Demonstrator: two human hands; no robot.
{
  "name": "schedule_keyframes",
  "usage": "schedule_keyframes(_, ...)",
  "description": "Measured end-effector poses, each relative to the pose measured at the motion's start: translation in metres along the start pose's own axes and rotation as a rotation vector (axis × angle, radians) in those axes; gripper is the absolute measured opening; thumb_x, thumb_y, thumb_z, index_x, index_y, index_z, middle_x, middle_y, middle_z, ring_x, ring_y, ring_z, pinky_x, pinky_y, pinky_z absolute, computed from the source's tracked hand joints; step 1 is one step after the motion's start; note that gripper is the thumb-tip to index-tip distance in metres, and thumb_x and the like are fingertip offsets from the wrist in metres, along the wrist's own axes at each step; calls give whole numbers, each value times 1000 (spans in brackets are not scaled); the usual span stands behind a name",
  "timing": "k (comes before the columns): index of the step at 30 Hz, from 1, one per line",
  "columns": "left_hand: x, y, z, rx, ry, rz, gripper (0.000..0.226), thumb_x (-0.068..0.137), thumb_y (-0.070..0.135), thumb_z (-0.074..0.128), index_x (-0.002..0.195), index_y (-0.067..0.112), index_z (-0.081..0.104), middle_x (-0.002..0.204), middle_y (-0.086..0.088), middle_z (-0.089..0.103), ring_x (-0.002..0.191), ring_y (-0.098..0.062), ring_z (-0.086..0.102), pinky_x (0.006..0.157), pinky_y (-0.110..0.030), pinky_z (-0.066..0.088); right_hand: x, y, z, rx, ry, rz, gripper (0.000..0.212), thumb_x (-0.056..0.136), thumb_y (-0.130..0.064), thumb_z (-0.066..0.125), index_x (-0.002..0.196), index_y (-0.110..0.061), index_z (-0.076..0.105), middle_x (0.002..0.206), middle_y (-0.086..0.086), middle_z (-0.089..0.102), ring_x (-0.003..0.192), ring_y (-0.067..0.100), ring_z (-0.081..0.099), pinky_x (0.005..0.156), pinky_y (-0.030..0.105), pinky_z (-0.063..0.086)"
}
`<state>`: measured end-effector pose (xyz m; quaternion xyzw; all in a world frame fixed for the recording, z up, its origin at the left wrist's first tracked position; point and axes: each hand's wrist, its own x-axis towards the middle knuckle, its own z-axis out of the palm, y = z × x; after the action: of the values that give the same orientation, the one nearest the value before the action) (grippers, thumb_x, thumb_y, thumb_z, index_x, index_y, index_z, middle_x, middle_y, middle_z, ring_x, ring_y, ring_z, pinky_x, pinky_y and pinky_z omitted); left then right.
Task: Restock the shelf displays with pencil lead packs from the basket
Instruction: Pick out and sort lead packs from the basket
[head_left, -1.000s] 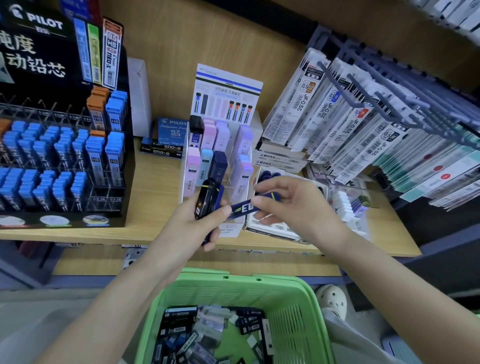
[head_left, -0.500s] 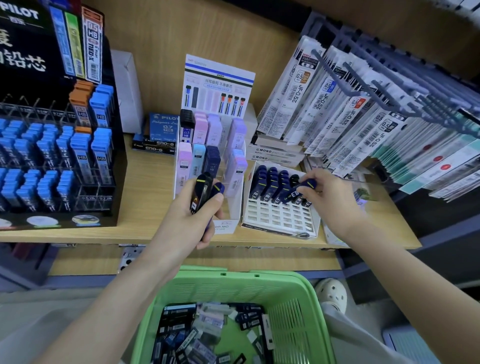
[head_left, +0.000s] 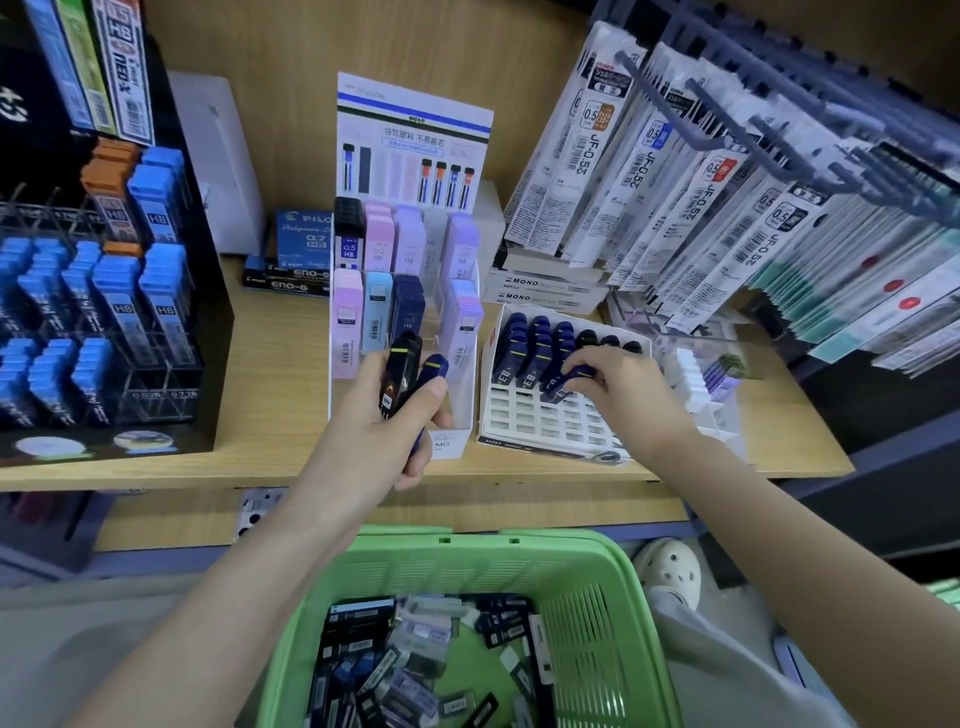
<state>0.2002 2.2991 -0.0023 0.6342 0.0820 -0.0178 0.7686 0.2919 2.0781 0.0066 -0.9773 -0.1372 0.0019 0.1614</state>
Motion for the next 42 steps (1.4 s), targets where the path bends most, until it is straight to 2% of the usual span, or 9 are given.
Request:
schedule_keyframes(4,2,-1,1,7,-7,-4,6,96,16,50,100,14,46,66,5,59,40,-12,35,38,-21,29,-2,0,2,-49,-47,-50,29,99,-5,43,126,-9,54,121,5,51,89,2,48,65,10,33)
schedule_keyframes(6,3,-1,2,10,-11,-12,7,96,17,50,101,15,46,67,4,60,41,-12,36,38,-21,30,-4,2,3,41,0,-2,28,99,-7,43,125,-12,50,120,4,51,99,9,54,78,17,40)
schedule_keyframes(10,2,0,4,26,-21,-14,5,96,17,50,99,15,47,67,4,60,42,-13,36,39,-21,31,-4,6,6,75,125,25,13,93,-11,55,106,-12,55,103,-2,55,93,20,60,82,40,50)
schedule_keyframes(17,5,-4,6,68,-15,-36,14,96,18,49,104,6,46,58,8,59,40,-11,37,40,-18,33,-3,-3,6,-92,181,-31,19,92,-12,57,110,-8,61,112,4,52,91,21,57,79,39,50)
schedule_keyframes(21,4,-5,8,79,-56,-47,9,96,13,50,104,11,49,68,6,64,44,-11,42,43,-18,37,-17,-42,4,284,176,32,14,96,-22,50,100,-15,61,85,-6,56,73,7,53,70,21,46)
schedule_keyframes(24,1,-3,10,94,-122,-36,13,94,10,51,106,16,54,77,0,65,48,-10,45,45,-19,38,-25,-71,4,561,-24,102,20,95,-31,50,90,-16,64,78,-2,64,59,2,56,65,25,50)
schedule_keyframes(30,-3,-3,11,73,-161,-68,19,95,14,52,111,23,57,89,-3,65,58,-9,60,53,-21,52,-27,-82,-5,826,-153,115,14,90,-11,60,78,-17,65,67,2,64,54,5,61,57,15,51)
schedule_keyframes(39,1,-2,2,128,-26,-79,5,95,18,53,96,22,56,71,6,57,42,-6,36,38,-15,28,-9,-29,-28,511,211,165,12,85,-11,67,96,-13,69,82,5,70,77,16,68,74,23,56)
schedule_keyframes(42,1,-1,3,113,-24,-77,9,96,20,52,103,24,51,69,7,57,46,-9,34,39,-16,27,-6,-21,-21,328,183,103,12,86,-15,66,97,-16,70,78,-9,64,76,6,61,72,8,47)
